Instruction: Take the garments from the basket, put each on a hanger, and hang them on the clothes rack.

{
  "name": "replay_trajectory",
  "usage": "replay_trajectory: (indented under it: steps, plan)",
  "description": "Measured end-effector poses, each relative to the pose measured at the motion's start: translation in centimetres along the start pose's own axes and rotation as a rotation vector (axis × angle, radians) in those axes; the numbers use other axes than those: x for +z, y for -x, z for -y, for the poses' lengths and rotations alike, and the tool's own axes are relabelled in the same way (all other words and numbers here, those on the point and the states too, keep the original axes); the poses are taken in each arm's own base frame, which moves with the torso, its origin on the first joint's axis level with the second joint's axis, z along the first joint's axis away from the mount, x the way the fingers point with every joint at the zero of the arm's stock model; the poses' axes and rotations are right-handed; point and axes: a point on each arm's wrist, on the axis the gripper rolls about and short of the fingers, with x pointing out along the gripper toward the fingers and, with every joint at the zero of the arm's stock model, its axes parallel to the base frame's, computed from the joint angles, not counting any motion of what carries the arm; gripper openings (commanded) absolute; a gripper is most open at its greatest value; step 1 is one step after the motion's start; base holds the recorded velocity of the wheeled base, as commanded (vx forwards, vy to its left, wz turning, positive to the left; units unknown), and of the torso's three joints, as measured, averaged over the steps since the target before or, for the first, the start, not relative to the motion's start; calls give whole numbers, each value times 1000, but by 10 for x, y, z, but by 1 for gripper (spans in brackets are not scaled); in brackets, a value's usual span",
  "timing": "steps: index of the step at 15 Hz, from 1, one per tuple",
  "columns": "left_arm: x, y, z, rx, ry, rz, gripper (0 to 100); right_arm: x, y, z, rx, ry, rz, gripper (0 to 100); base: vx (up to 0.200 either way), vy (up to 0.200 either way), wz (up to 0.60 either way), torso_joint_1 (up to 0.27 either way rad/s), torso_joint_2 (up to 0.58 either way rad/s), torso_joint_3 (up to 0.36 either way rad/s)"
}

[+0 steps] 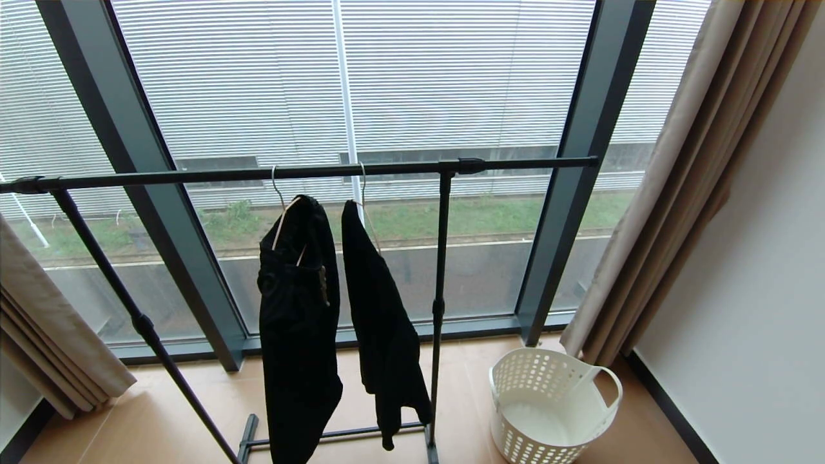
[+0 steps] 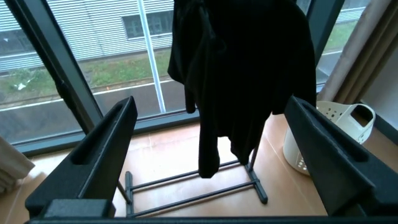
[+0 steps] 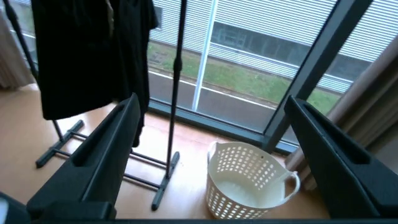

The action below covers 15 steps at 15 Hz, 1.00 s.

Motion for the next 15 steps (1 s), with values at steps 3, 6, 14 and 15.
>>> replay_trajectory:
  steps: [3,6,14,15]
  plan:
    - [0,0,-1,41,6,-1,100,0,0,5,-230,18,-18,100,0,0,0,0,0,0]
    - [-1,0,-3,142,11,-9,100,-1,0,6,-253,22,-3,100,0,0,0,0,0,0]
    - [0,0,-2,84,68,0,100,2,0,0,32,-237,24,100,0,0,0,0,0,0]
    - [0,0,-2,83,68,0,100,2,0,0,36,-225,22,100,0,0,0,0,0,0]
